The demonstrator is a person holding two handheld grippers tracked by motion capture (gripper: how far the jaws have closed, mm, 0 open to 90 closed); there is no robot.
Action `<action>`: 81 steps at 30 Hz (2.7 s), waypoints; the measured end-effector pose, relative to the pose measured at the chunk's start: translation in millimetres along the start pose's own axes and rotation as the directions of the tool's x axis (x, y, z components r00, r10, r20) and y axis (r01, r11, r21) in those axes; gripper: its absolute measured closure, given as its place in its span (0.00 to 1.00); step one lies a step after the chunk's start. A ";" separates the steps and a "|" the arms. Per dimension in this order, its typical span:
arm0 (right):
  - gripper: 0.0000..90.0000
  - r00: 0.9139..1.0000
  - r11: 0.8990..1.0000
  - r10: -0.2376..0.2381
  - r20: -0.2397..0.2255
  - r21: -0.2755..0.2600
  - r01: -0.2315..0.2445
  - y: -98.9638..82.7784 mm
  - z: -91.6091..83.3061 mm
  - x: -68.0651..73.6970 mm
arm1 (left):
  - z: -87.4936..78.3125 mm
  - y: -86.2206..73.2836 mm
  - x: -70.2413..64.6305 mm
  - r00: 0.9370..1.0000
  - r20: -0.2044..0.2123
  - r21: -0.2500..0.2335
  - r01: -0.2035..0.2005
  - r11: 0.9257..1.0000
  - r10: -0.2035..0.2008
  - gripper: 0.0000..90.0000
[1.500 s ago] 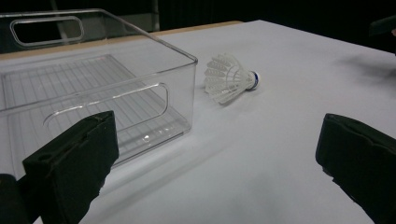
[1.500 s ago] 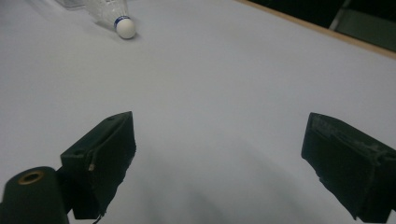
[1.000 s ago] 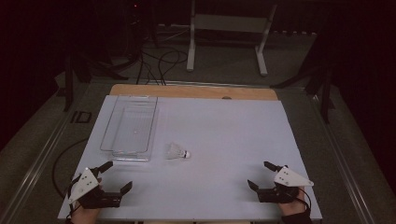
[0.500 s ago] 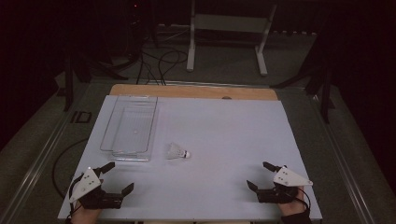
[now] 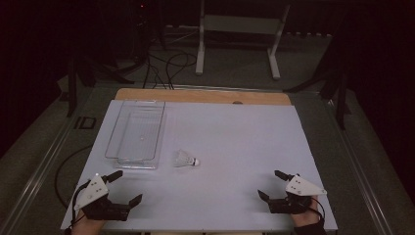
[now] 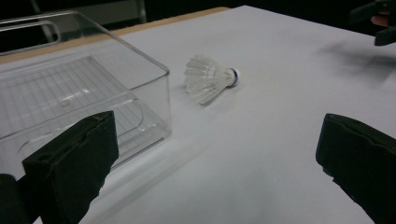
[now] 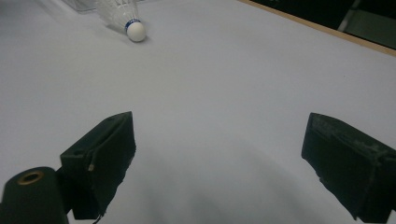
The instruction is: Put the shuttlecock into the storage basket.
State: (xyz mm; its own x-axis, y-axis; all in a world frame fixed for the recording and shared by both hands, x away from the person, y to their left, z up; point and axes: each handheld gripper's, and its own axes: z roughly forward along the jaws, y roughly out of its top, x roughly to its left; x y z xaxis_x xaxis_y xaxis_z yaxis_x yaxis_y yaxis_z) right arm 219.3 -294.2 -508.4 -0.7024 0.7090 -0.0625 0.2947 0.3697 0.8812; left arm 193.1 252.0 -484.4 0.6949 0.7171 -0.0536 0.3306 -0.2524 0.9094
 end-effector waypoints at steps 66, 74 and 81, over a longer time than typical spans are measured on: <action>0.11 1.000 1.000 -0.009 -0.028 0.025 0.010 2.7 1.6 6.5 | 86.4 78.5 -33.0 0.951 0.303 0.459 -0.195 0.867 0.054 0.00; 0.11 1.000 1.000 -0.009 -0.030 0.027 0.010 2.6 1.8 6.6 | 99.2 81.7 -44.8 0.948 0.302 0.560 -0.263 0.785 0.101 0.00; 0.11 0.999 0.999 -0.007 -0.032 0.031 0.008 2.6 2.1 7.1 | 110.2 88.4 -43.0 0.945 0.315 0.585 -0.264 0.767 0.086 0.00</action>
State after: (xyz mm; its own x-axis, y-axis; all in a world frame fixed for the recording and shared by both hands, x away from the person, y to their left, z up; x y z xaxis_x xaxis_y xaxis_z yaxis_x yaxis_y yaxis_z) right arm 216.4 -287.0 -507.5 -0.7250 0.6867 -0.0531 0.3092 0.3933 0.8659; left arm 262.8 127.3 -447.2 0.8862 0.4518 -0.1021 0.4432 -0.7631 0.4704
